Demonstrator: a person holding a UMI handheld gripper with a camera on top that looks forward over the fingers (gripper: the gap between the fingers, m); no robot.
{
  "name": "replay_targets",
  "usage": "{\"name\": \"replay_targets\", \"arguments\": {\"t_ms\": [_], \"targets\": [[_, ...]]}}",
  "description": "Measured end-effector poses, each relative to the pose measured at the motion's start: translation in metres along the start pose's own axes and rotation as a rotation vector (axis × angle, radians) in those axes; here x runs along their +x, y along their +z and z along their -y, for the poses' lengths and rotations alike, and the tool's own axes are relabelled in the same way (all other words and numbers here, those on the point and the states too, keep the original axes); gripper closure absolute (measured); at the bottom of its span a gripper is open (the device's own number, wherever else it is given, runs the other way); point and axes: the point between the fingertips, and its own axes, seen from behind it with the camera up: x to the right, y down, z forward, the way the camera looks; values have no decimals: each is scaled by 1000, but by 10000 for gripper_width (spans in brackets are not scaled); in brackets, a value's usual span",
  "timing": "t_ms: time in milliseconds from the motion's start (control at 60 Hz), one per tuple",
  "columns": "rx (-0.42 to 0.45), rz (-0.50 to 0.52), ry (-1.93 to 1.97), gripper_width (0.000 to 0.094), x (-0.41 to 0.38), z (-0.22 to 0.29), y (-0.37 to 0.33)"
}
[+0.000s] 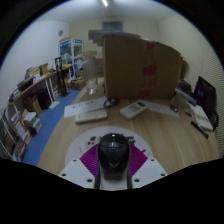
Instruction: Arrange mouse
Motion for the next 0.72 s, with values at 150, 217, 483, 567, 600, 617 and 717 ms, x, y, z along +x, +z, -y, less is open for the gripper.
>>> {"name": "replay_targets", "arguments": {"t_ms": [150,217,483,567,600,617,717], "targets": [[-25,-27,-11,497,-1,-19,8],[-46,-26,-15,410,0,-18,9],[-89,97,24,92,-4,0,-48],[-72,116,21,95,7,8,-87],[-69,133,21,91,12,8,-105],[-68,139,23,95,15,8,-114],[-75,152,34,90,39,2,-163]]}}
